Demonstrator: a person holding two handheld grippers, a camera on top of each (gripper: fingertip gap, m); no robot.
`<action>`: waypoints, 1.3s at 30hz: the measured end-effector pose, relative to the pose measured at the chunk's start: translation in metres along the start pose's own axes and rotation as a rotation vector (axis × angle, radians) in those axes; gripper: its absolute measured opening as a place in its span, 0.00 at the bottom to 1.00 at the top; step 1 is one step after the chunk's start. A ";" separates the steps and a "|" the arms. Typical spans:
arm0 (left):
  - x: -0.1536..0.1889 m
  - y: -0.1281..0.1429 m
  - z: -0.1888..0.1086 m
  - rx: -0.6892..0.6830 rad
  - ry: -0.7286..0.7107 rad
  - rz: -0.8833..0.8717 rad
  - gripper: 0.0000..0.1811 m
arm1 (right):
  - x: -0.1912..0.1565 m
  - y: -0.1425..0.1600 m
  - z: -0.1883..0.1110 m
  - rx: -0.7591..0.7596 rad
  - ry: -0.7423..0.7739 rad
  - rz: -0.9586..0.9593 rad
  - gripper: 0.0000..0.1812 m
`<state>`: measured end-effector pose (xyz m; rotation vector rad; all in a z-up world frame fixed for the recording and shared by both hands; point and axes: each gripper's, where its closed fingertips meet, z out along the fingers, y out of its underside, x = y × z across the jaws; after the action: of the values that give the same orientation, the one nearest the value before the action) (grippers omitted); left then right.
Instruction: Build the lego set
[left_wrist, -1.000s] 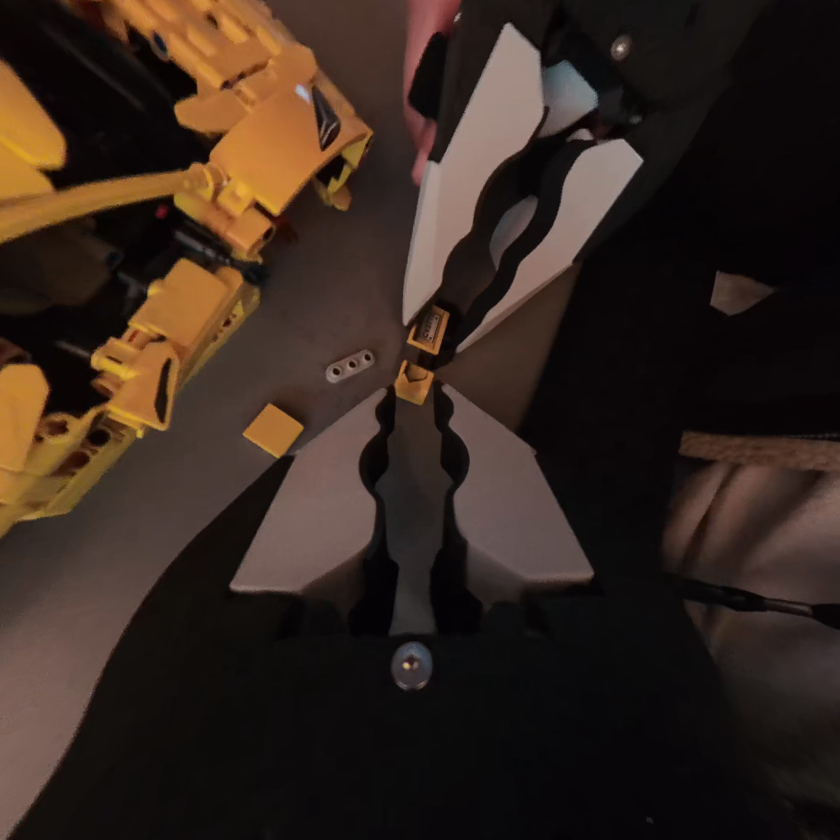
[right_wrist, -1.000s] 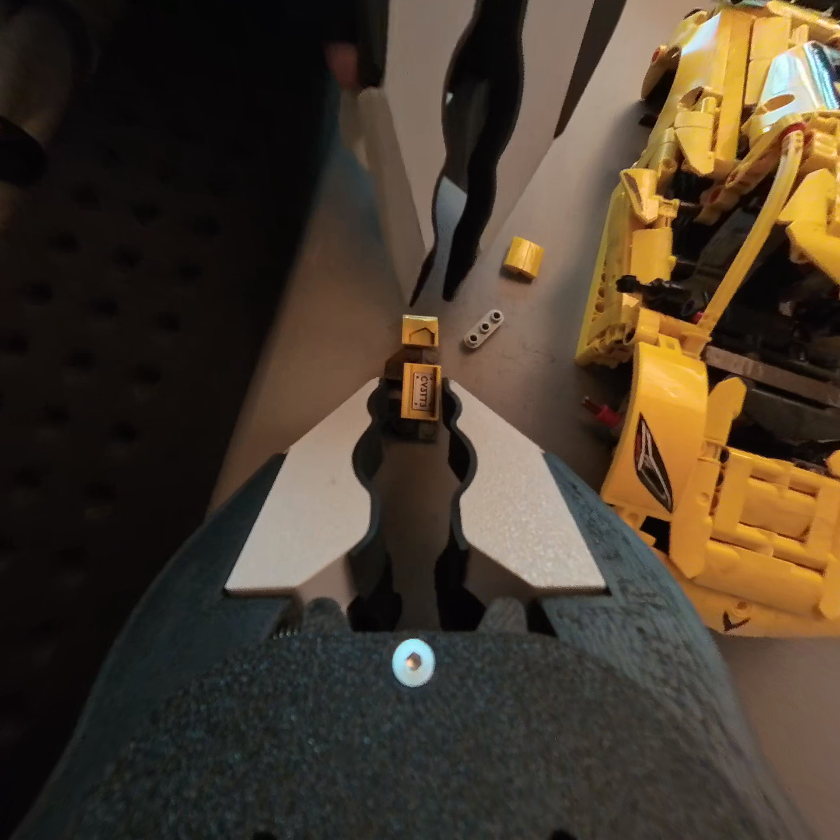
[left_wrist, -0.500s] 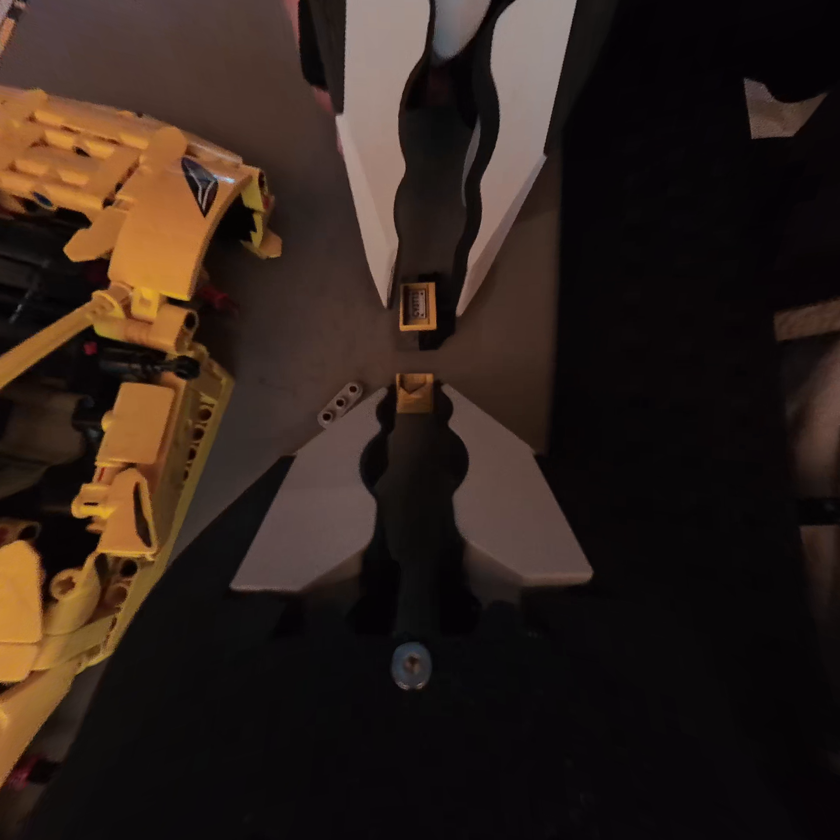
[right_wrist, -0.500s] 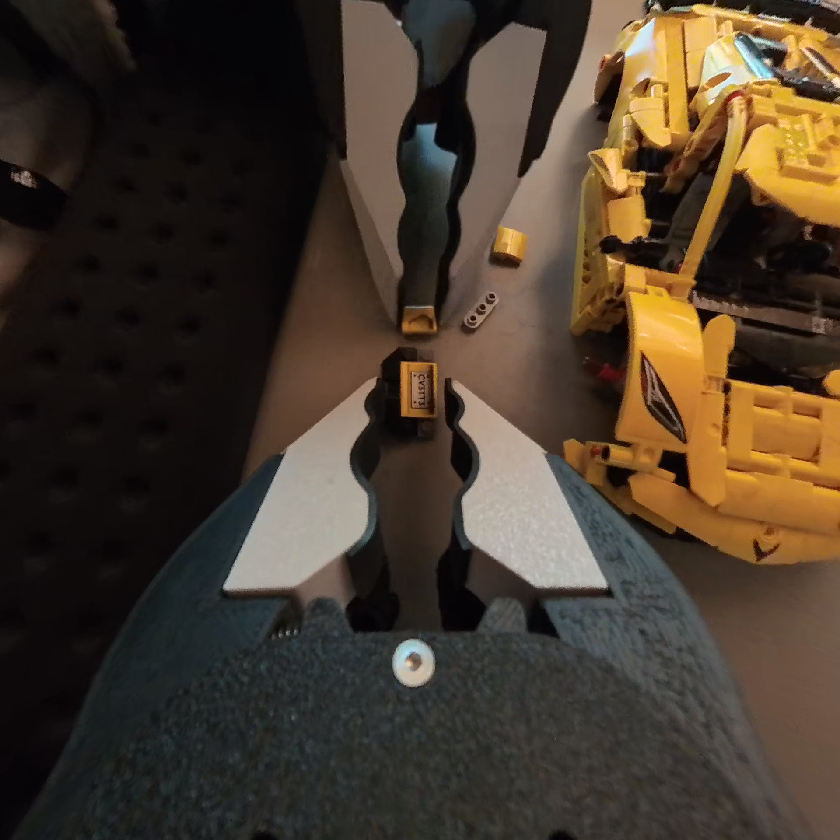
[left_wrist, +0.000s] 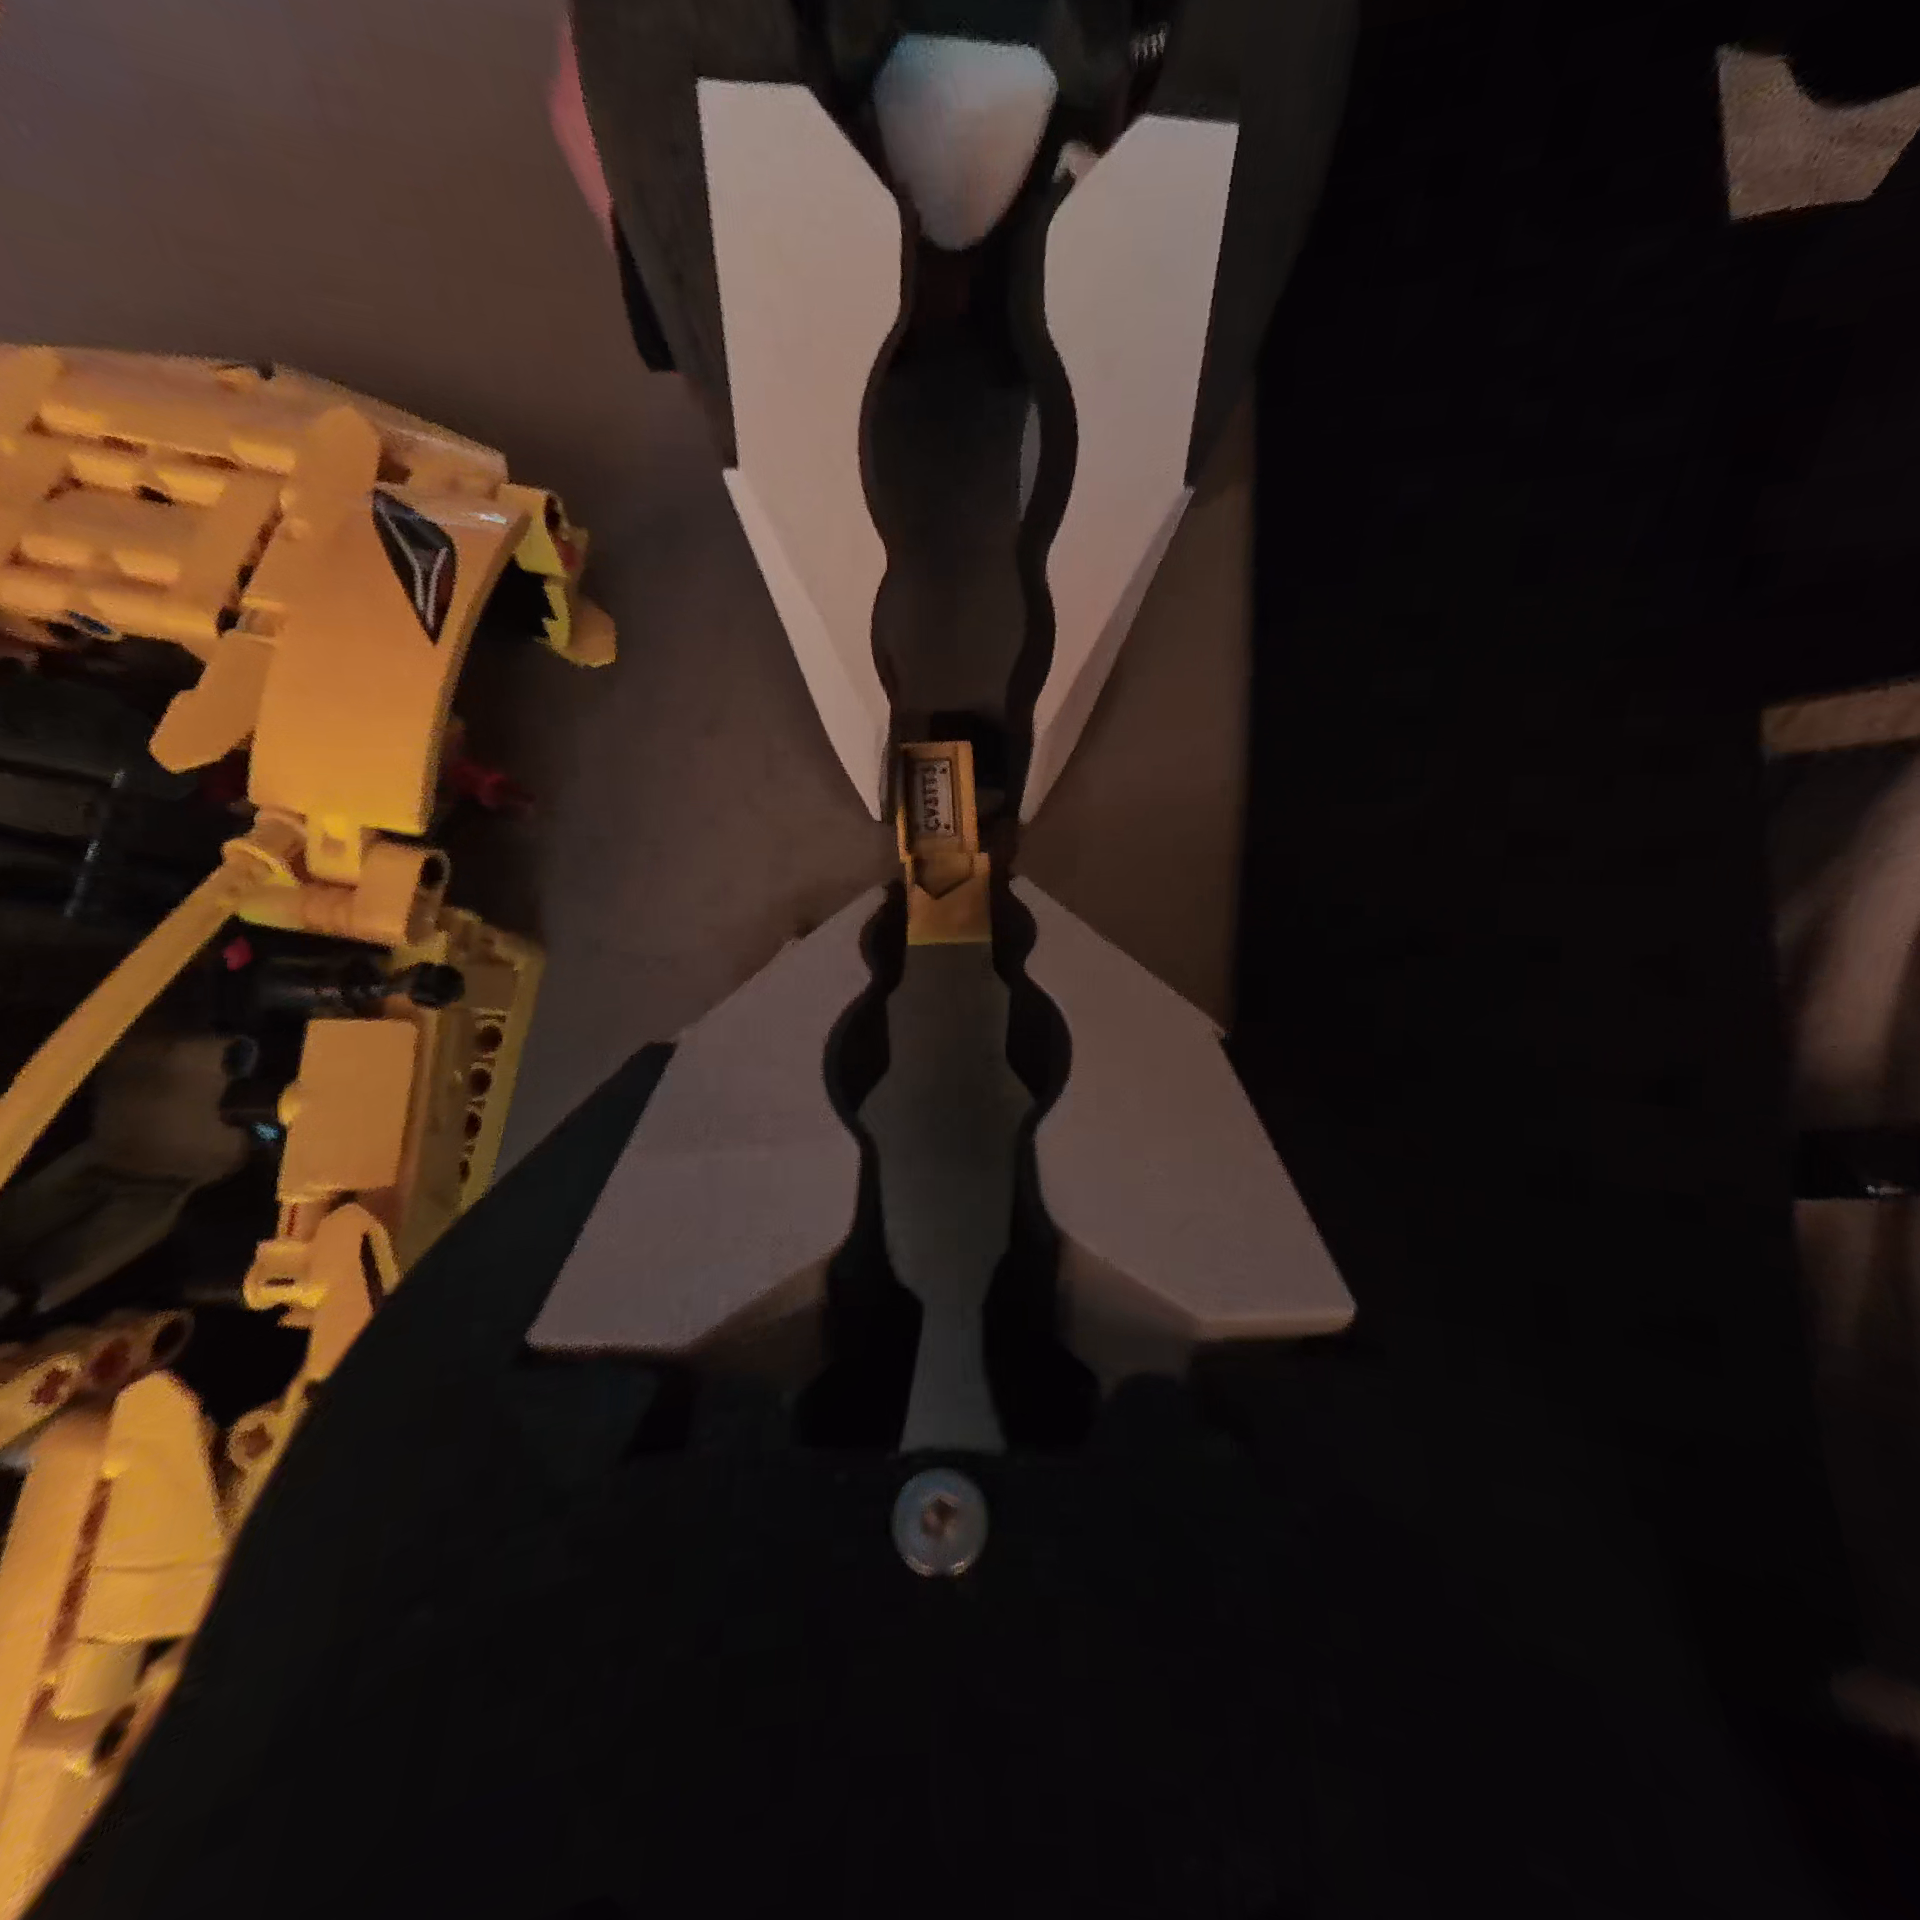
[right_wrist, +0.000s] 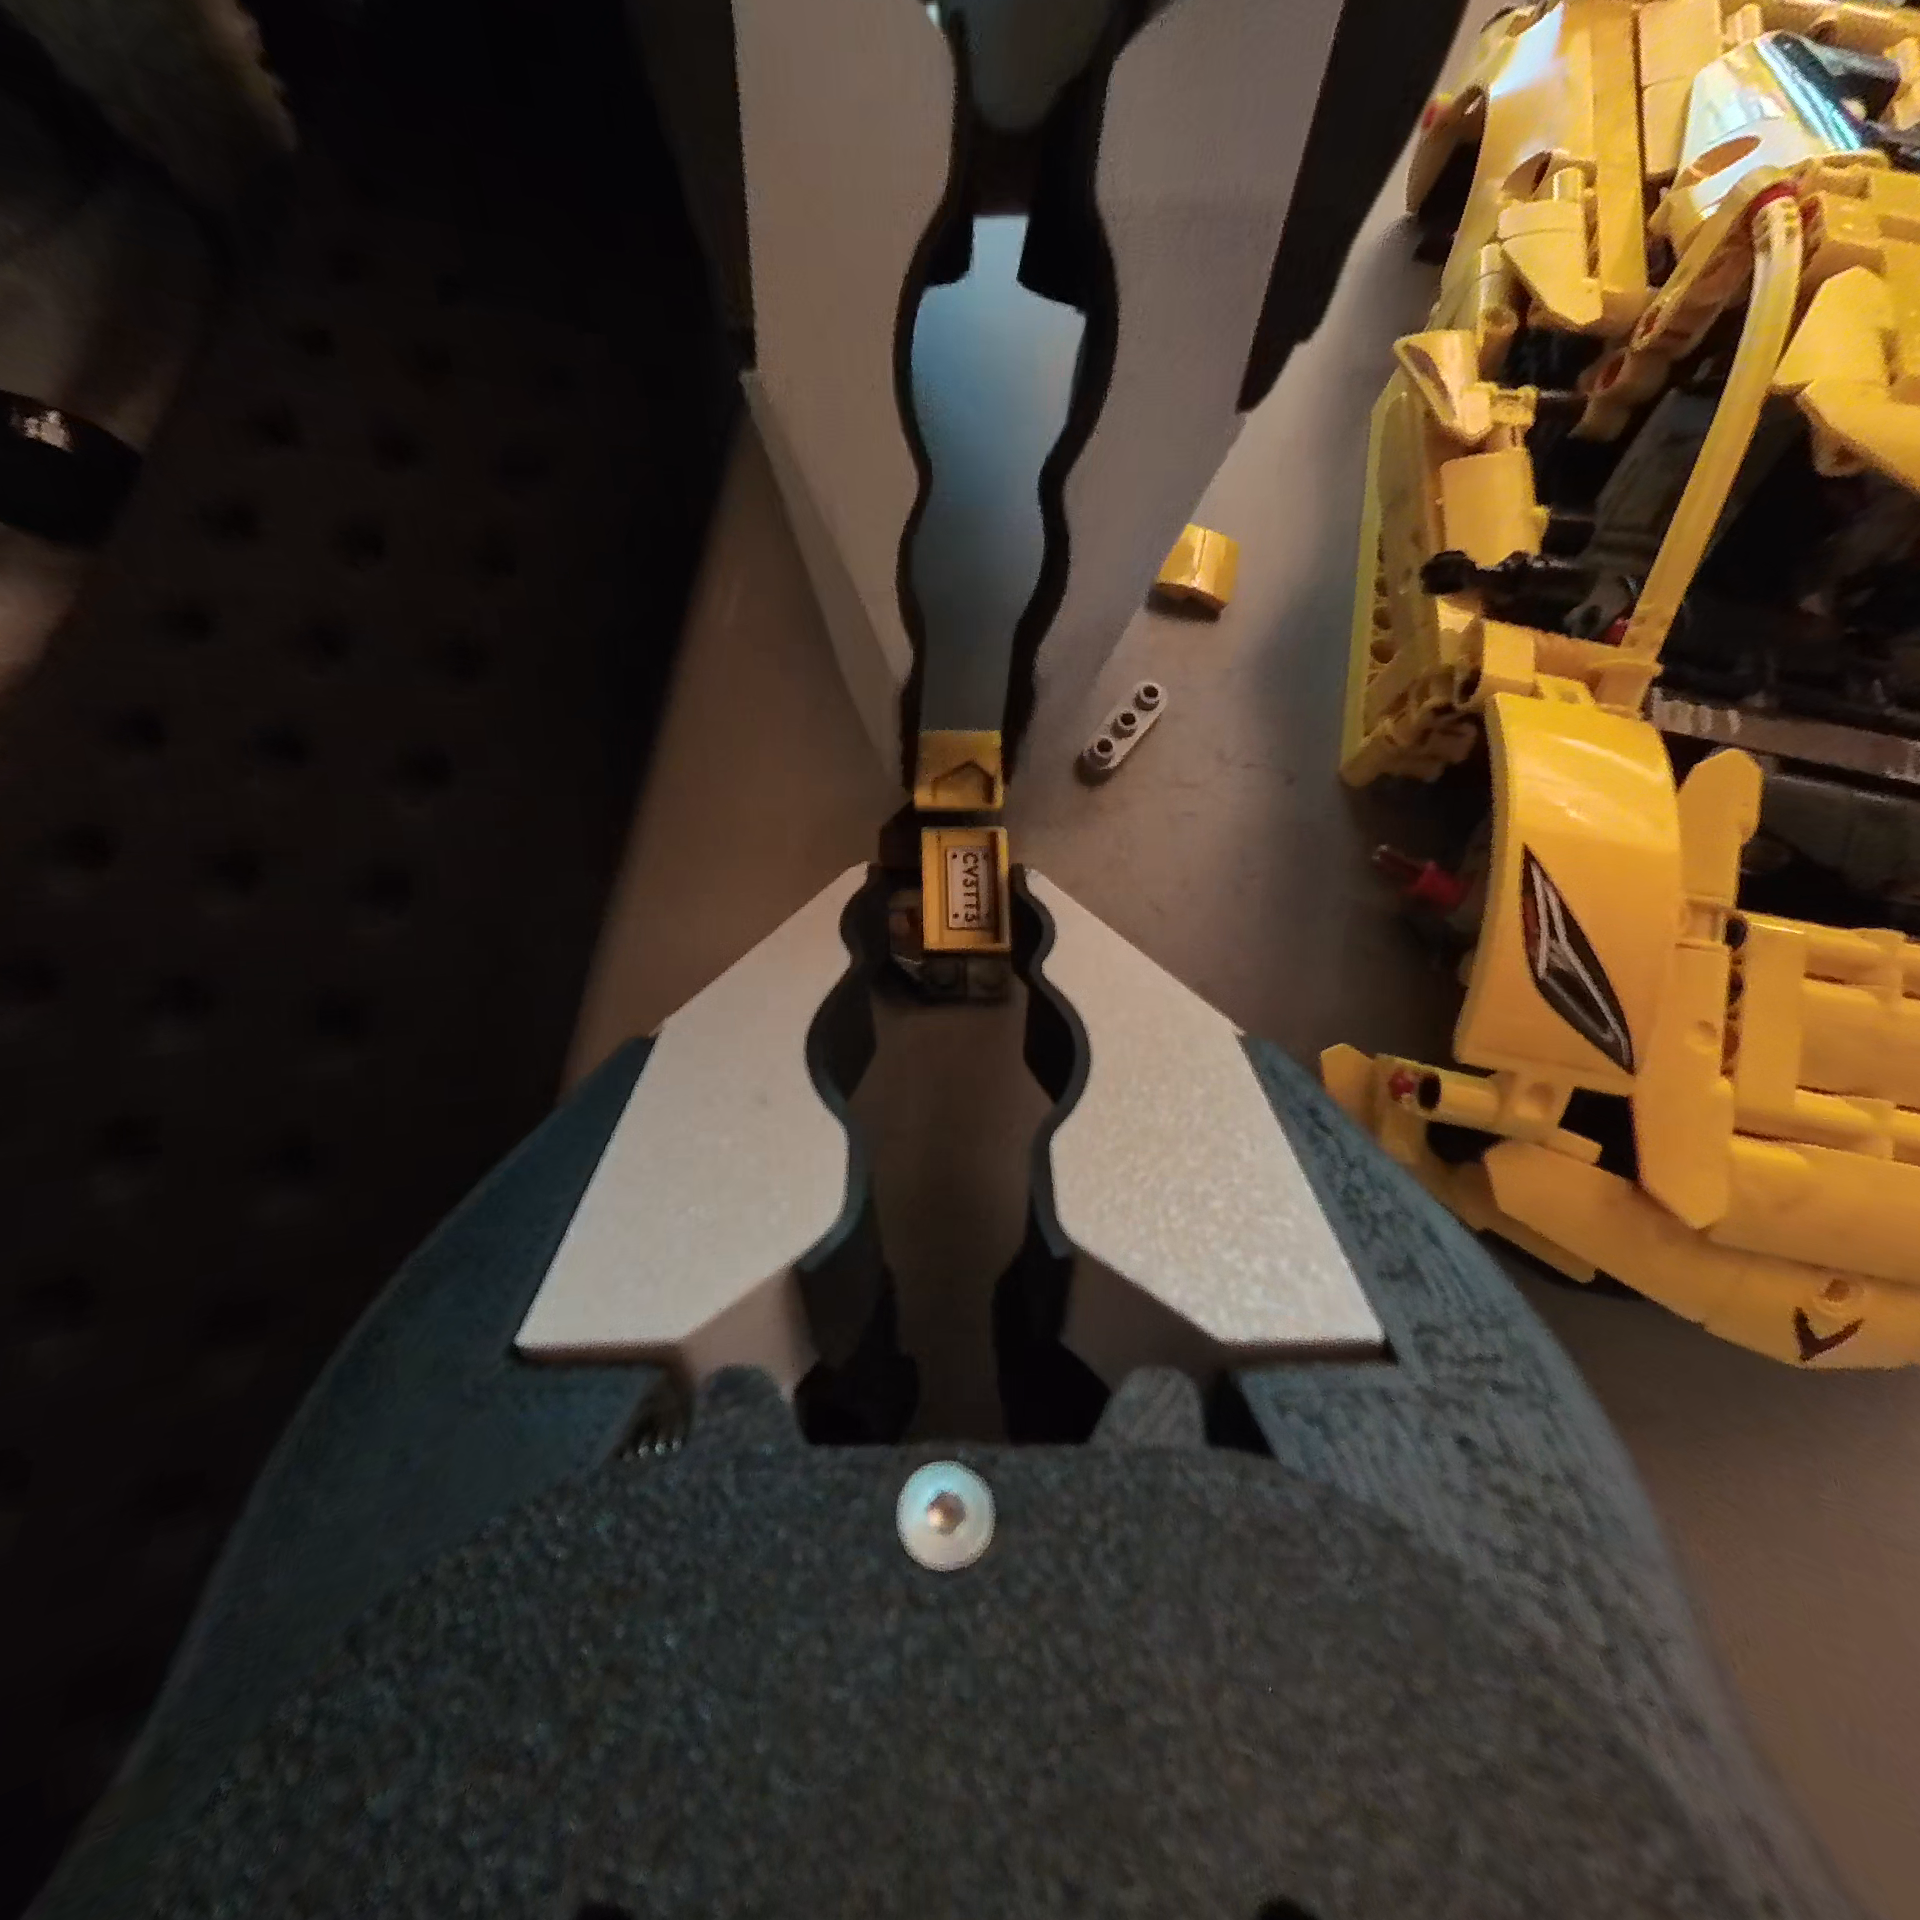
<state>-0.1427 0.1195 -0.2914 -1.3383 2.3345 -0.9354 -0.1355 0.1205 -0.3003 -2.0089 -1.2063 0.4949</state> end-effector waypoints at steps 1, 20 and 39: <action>0.002 0.000 0.002 -0.009 0.015 0.001 0.08 | 0.000 0.000 0.000 0.001 0.001 -0.002 0.13; 0.007 0.001 0.008 -0.082 0.120 -0.026 0.09 | -0.006 0.000 -0.003 0.010 -0.055 0.020 0.21; 0.012 0.014 -0.004 -0.099 0.116 0.010 0.09 | -0.012 0.006 -0.008 -0.094 0.123 0.172 0.19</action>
<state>-0.1606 0.1162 -0.2970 -1.3417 2.5025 -0.9291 -0.1326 0.1047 -0.3004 -2.2019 -1.0040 0.3973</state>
